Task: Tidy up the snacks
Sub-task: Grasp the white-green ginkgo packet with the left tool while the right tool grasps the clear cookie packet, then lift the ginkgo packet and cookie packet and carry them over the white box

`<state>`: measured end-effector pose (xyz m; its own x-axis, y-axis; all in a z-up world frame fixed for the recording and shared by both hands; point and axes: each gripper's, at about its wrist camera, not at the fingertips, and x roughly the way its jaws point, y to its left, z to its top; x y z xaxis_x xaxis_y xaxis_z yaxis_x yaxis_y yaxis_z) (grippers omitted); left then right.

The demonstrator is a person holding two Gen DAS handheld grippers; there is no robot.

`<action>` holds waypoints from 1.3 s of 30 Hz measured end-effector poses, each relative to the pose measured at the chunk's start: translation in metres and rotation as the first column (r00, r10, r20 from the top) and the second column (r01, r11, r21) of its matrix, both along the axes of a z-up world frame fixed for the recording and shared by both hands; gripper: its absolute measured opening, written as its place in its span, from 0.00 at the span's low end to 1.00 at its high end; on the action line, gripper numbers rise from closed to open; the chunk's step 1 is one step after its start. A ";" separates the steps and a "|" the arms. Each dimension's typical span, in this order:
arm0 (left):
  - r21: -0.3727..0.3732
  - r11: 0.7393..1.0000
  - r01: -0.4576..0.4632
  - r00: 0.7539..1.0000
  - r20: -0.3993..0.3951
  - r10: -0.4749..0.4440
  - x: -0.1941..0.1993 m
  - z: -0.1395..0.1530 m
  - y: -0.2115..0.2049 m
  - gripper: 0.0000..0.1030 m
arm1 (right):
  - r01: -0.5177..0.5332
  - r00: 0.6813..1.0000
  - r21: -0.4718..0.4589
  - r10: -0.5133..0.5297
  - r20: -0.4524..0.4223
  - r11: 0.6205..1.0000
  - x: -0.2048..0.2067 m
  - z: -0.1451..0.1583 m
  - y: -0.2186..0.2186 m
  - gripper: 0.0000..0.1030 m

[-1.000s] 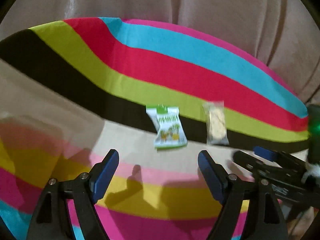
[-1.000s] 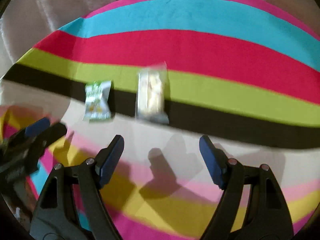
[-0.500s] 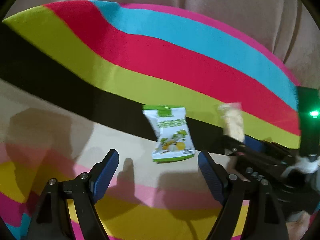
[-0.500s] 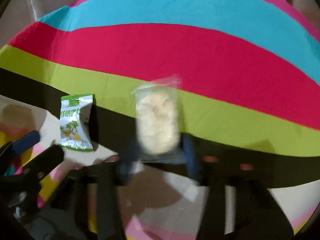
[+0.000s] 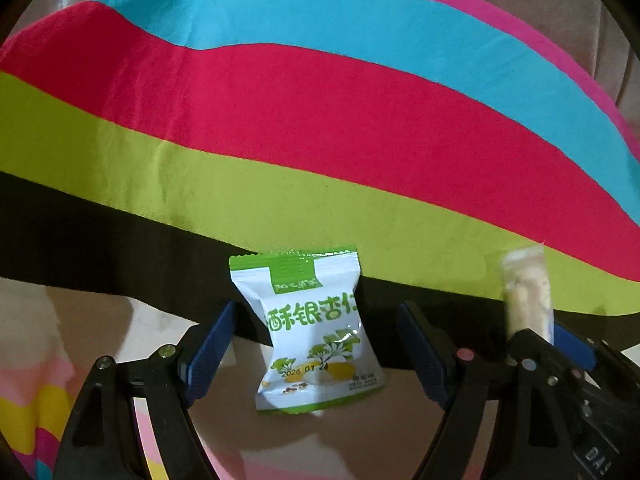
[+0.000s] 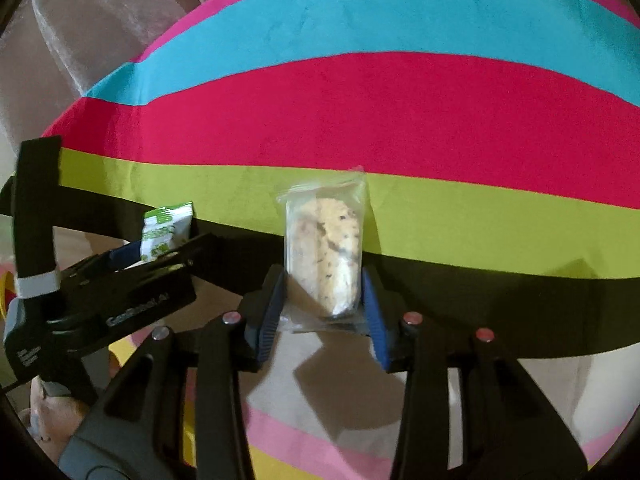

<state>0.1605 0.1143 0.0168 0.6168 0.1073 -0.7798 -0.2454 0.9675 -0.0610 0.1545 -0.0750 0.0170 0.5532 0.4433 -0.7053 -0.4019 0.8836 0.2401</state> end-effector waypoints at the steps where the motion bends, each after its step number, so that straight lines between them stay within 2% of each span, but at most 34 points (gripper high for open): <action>1: -0.004 1.000 0.009 1.000 0.018 -0.009 -0.006 0.001 0.000 0.52 | 0.005 1.000 -0.003 -0.005 0.001 1.000 0.000 0.000 0.001 0.49; 2: -0.008 1.000 0.014 1.000 0.026 -0.014 -0.012 0.002 0.003 0.45 | 0.010 1.000 -0.016 -0.010 0.007 1.000 0.000 0.001 0.002 0.54; 3: -0.026 0.999 0.024 0.999 0.035 -0.024 -0.021 0.001 0.005 0.43 | 0.011 1.000 -0.027 -0.011 0.010 1.000 0.000 0.001 0.004 0.61; 5: -0.062 0.998 0.025 0.999 0.049 -0.022 -0.025 0.001 0.013 0.43 | 0.002 1.000 -0.056 -0.001 0.020 0.998 0.000 0.001 0.012 0.68; 8: -0.081 0.996 0.032 0.998 0.060 -0.028 -0.029 0.001 0.021 0.42 | 0.003 0.999 -0.173 0.005 0.046 0.985 -0.002 0.001 0.031 0.68; 9: -0.080 0.996 0.038 0.998 0.060 -0.033 -0.031 0.001 0.023 0.42 | 0.007 0.998 -0.205 0.004 0.055 0.979 -0.002 0.000 0.039 0.67; 10: -0.083 0.995 0.047 0.997 0.060 -0.042 -0.034 0.000 0.024 0.42 | 0.019 0.998 -0.237 -0.003 0.068 0.971 -0.004 0.000 0.042 0.46; 11: -0.090 0.994 0.061 0.997 0.061 -0.055 -0.038 0.000 0.025 0.42 | 0.025 0.996 -0.242 -0.004 0.085 0.970 -0.007 0.002 0.043 0.39; 13: -0.103 0.991 0.087 0.994 0.074 -0.079 -0.050 0.003 0.028 0.41 | 0.004 0.997 -0.177 0.010 0.077 0.984 -0.015 0.004 0.038 0.39; 15: -0.098 0.989 0.107 0.990 0.097 -0.098 -0.075 0.011 0.026 0.41 | 0.001 0.995 -0.089 0.008 0.104 0.996 -0.036 0.013 0.025 0.39; 18: -0.107 0.987 0.120 0.987 0.119 -0.107 -0.102 0.016 0.030 0.41 | 0.009 0.988 -0.018 -0.006 0.155 1.000 -0.075 0.028 0.005 0.39; 21: -0.117 0.987 0.113 0.986 0.136 -0.097 -0.136 0.021 0.031 0.41 | 0.031 0.986 0.027 -0.035 0.164 0.999 -0.108 0.038 -0.016 0.39; 27: -0.137 0.984 0.113 0.984 0.154 -0.091 -0.201 0.027 0.026 0.42 | 0.056 0.980 0.053 -0.064 0.188 0.997 -0.178 0.055 -0.060 0.39; 34: -0.097 0.984 0.152 0.973 0.192 -0.132 -0.230 0.050 0.005 0.42 | 0.091 0.968 0.082 -0.107 0.225 0.992 -0.246 0.073 -0.077 0.39; 39: -0.061 0.980 0.190 0.955 0.244 -0.170 -0.257 0.075 -0.034 0.42 | 0.108 0.958 0.091 -0.128 0.258 0.990 -0.280 0.084 -0.092 0.39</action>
